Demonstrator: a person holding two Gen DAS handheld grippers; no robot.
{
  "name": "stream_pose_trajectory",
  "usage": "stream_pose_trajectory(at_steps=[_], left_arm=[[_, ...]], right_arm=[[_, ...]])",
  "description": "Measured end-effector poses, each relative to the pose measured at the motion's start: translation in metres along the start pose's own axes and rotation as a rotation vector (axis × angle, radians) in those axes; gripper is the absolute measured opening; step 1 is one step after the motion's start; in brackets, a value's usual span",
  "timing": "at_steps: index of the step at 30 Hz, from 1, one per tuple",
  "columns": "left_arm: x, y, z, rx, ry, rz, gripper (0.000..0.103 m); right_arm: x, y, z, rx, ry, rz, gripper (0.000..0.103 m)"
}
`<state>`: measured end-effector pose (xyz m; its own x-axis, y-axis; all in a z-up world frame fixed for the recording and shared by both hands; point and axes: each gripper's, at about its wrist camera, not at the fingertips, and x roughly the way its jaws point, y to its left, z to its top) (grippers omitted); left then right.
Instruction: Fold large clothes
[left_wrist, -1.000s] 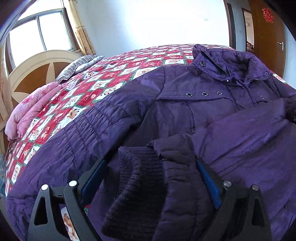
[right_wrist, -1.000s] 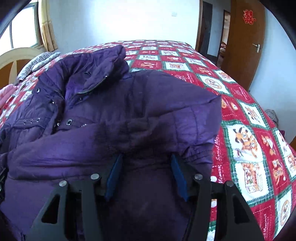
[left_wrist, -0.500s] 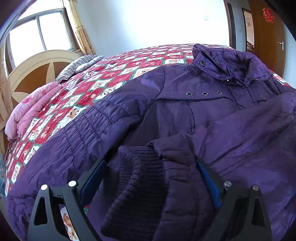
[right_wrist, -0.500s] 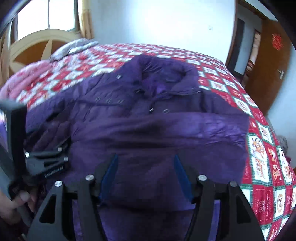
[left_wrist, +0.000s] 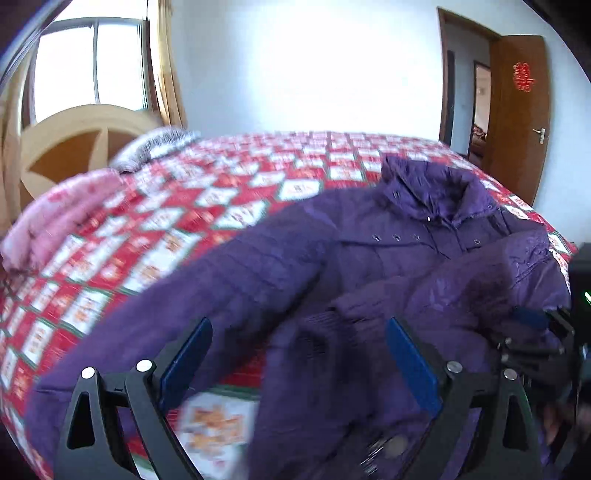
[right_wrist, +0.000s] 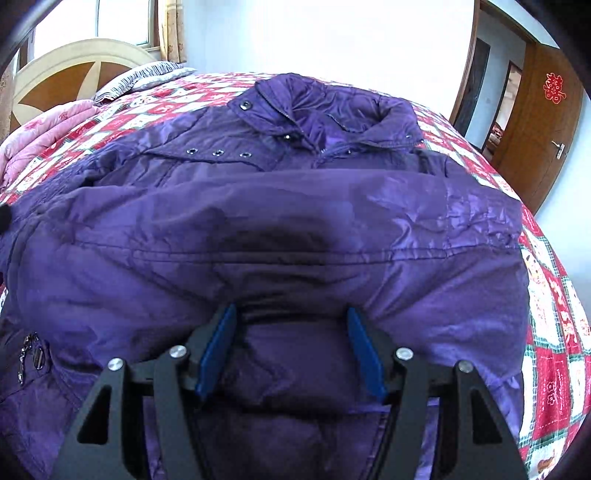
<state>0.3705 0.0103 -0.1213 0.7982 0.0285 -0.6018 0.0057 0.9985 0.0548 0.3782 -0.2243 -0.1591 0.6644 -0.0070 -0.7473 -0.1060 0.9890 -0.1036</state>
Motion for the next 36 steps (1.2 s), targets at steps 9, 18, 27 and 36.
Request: stream_pose_trajectory(at_steps=[9, 18, 27, 36], left_arm=[[-0.041, 0.124, -0.053, -0.036, 0.013, 0.376, 0.096], [-0.072, 0.243, -0.128, -0.283, 0.109, 0.5, 0.095], [-0.044, 0.235, -0.129, -0.453, 0.112, 0.234, 0.092], [-0.082, 0.215, -0.081, -0.315, -0.017, 0.238, 0.017]], right_arm=[[0.002, -0.002, 0.005, 0.009, -0.015, 0.001, 0.067], [-0.003, 0.002, 0.003, -0.01, -0.037, -0.032, 0.067], [-0.048, 0.016, -0.022, -0.02, -0.105, 0.029, 0.067], [-0.067, 0.024, -0.046, 0.002, -0.11, 0.108, 0.067]])
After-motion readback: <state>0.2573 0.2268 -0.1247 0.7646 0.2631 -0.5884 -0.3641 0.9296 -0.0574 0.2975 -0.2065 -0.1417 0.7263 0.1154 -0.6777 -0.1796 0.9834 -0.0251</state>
